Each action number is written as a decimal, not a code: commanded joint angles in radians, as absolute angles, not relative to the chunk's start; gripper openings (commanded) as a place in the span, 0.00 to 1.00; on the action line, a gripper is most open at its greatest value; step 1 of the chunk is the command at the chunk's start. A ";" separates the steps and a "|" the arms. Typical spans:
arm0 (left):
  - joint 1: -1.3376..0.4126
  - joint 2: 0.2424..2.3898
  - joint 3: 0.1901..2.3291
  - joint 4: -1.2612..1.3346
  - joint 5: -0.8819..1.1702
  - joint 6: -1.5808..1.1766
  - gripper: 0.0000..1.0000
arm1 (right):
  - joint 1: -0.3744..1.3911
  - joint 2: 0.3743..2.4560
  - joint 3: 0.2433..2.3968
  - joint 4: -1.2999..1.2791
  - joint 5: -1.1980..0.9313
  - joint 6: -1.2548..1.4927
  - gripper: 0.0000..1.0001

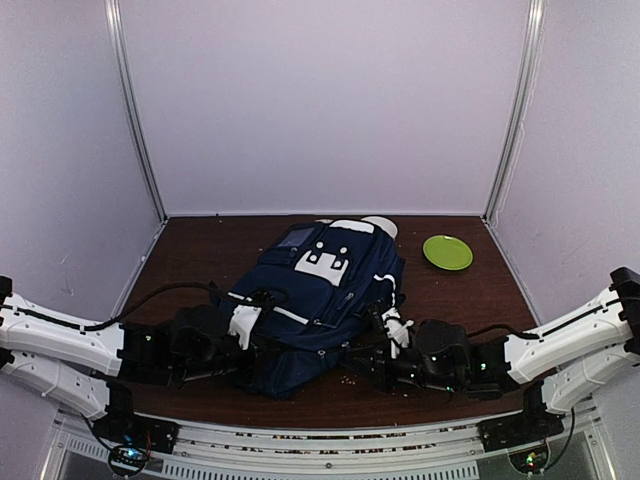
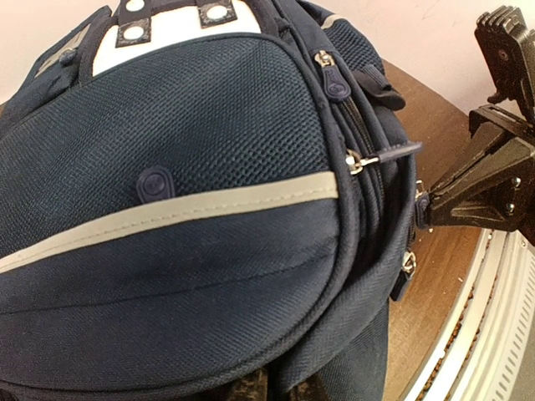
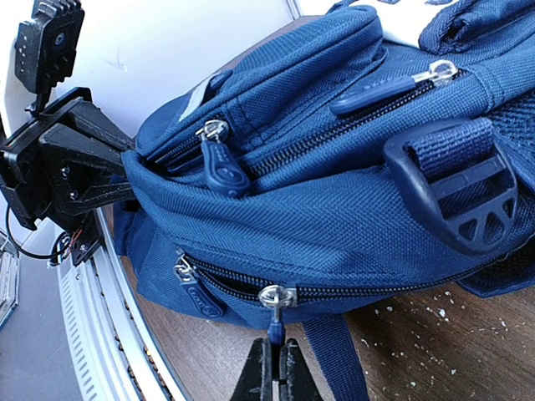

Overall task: Pack the student bag
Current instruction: Zip the student bag at the center of the board, then adjust the student bag at the center of the board.

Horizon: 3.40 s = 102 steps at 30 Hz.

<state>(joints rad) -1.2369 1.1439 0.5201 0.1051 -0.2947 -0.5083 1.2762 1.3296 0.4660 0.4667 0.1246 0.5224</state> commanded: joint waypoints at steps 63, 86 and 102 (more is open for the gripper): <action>-1.263 1.211 0.626 0.028 -0.381 -0.488 0.00 | 1.160 0.933 0.494 0.064 0.422 1.208 0.89; -1.363 1.222 0.635 -0.003 -0.511 -0.514 0.00 | 0.888 1.370 0.747 0.187 0.009 1.049 0.38; -1.660 1.173 0.782 -0.335 -0.911 -0.760 0.00 | 1.035 1.548 1.198 0.006 -0.145 0.787 0.00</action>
<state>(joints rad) -1.6081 1.1549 0.6773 -0.2977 -0.7597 -0.6445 0.9691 1.5261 1.0901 -0.0402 -0.0196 0.8566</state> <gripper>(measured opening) 0.096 0.007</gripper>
